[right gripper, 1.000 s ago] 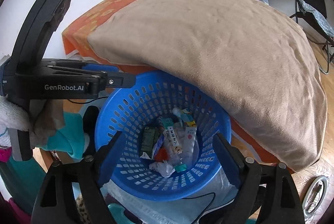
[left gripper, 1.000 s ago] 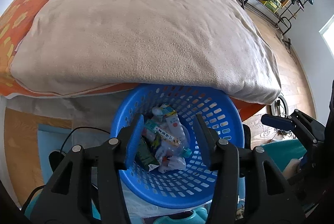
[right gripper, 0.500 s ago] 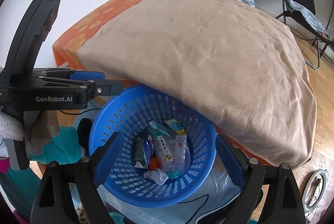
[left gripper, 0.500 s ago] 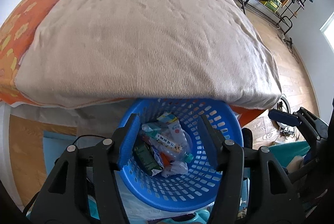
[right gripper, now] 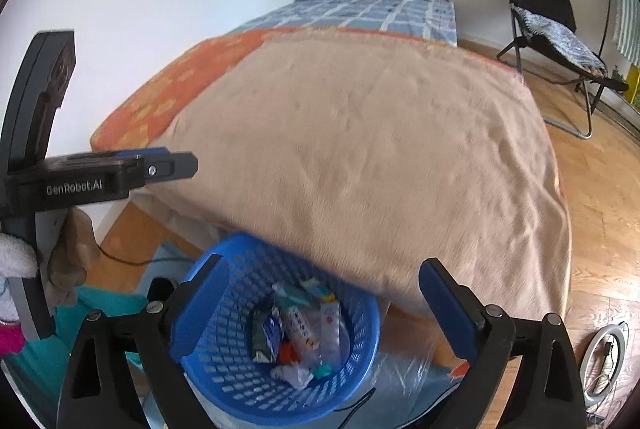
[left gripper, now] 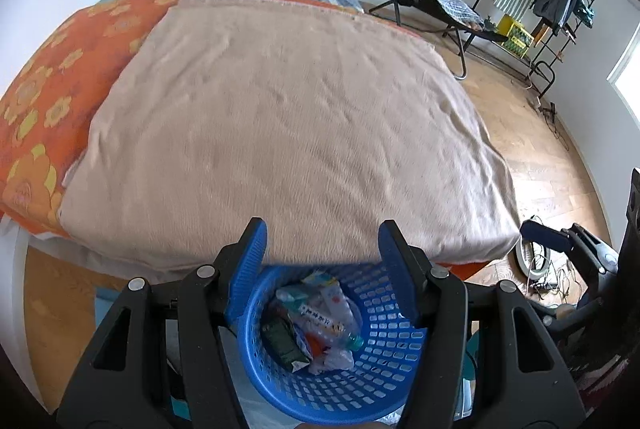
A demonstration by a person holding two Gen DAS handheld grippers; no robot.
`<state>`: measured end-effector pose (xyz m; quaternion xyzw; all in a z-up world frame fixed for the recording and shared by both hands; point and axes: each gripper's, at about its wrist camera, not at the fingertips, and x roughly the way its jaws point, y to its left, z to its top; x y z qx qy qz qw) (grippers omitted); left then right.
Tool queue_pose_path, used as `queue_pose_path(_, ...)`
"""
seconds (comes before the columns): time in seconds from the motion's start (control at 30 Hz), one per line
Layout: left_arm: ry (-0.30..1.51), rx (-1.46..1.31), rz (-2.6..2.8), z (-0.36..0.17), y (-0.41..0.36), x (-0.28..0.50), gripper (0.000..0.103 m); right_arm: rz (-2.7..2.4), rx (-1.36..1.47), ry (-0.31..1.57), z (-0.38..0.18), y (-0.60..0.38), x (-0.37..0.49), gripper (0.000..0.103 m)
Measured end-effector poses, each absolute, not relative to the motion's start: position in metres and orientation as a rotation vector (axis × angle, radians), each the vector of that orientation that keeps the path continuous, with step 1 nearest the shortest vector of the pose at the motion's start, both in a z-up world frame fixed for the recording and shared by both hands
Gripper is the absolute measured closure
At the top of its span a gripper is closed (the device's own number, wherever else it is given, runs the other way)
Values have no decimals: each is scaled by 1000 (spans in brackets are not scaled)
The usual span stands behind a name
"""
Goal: Collect trash
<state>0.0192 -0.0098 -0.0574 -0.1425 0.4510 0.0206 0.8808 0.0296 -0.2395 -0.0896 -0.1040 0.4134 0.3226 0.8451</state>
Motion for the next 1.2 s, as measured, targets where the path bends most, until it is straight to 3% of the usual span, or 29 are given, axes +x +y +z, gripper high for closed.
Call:
queue_pose_path(0.57, 815, -243, -5, -2, -17, 47, 43, 660, -160, 742, -31, -240, 60, 2)
queue_pose_path(0.67, 781, -220, -12, 9, -19, 47, 25, 640, -175, 704, -22, -242, 64, 0)
queue_pose_path(0.9, 714, -181, -3, 28, -23, 47, 24, 628, -161, 672, -7, -243, 83, 0)
queue_pose_path(1.0, 713, -180, 24, 31, -22, 50, 10, 631, -142, 670, -4, -242, 87, 0)
queue_pose_path(1.2, 716, -179, 35, 32, -22, 53, 9, 623, -122, 674, -4, -242, 91, 0)
